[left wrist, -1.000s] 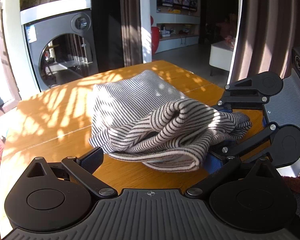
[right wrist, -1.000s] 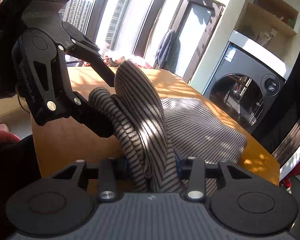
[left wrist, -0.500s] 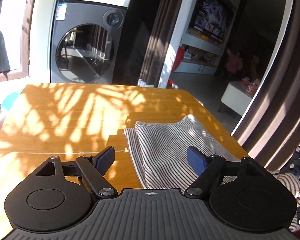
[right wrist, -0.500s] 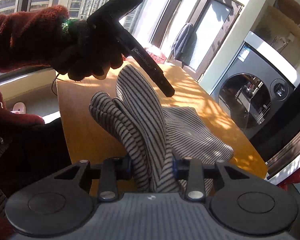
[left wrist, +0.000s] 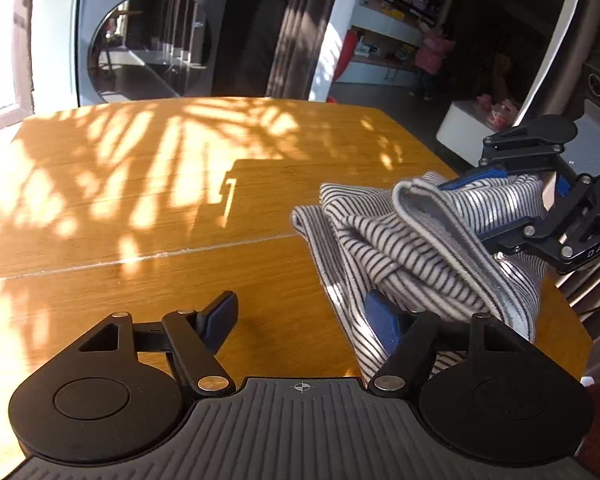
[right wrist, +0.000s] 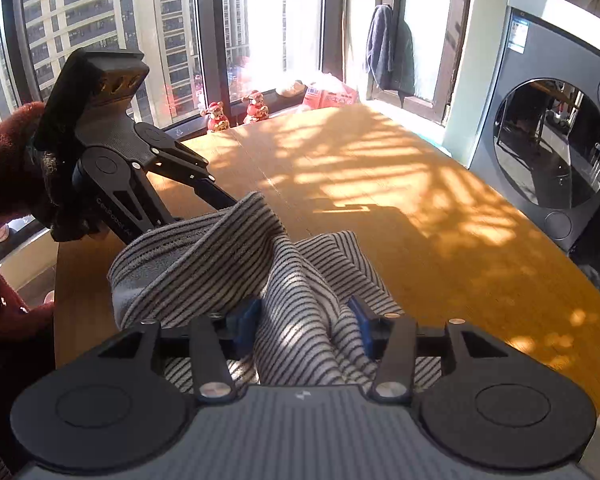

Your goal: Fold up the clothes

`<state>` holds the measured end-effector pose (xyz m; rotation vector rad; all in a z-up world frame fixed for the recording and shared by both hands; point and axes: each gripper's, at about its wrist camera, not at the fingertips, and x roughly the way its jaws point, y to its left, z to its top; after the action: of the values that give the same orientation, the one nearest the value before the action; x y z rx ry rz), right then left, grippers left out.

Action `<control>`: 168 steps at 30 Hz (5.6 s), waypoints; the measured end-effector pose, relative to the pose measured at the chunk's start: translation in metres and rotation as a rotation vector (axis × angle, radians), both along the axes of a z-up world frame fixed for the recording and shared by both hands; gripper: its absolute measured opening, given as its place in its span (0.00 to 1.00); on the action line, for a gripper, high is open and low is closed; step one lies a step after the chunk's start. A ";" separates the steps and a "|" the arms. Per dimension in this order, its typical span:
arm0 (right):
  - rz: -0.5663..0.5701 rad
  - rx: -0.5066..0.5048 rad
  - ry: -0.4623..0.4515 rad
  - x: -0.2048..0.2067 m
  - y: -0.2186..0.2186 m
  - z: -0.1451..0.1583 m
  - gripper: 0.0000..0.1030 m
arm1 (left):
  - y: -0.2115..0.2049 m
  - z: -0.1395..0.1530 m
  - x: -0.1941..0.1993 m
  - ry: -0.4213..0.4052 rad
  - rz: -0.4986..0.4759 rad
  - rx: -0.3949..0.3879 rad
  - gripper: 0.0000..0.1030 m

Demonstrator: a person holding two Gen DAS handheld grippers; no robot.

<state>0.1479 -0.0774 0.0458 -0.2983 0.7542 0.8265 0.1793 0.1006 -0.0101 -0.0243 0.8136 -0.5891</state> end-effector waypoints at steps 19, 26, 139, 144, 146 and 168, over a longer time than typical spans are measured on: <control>-0.275 0.422 0.232 0.036 -0.059 -0.042 0.71 | -0.082 0.048 -0.021 -0.217 -0.326 0.024 0.92; -0.449 0.182 -0.116 -0.012 -0.068 0.009 0.65 | -0.082 0.035 0.014 -0.162 -0.215 0.008 0.90; -0.578 -0.018 -0.356 -0.066 0.032 -0.040 1.00 | -0.040 0.022 0.002 -0.195 0.079 0.029 0.78; -0.404 -0.149 -0.518 -0.087 0.071 -0.037 1.00 | -0.034 0.025 0.007 -0.160 0.086 -0.006 0.78; -0.360 -0.237 -0.522 -0.085 0.087 -0.050 1.00 | -0.033 0.023 0.012 -0.144 0.090 -0.015 0.77; -0.740 0.650 -0.025 -0.043 -0.107 0.008 0.15 | -0.110 -0.020 0.006 0.065 -0.185 -0.216 0.71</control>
<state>0.1051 -0.1846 0.0536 0.5313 0.4766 0.3209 0.1855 -0.0093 -0.0297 -0.1683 0.8173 -0.8527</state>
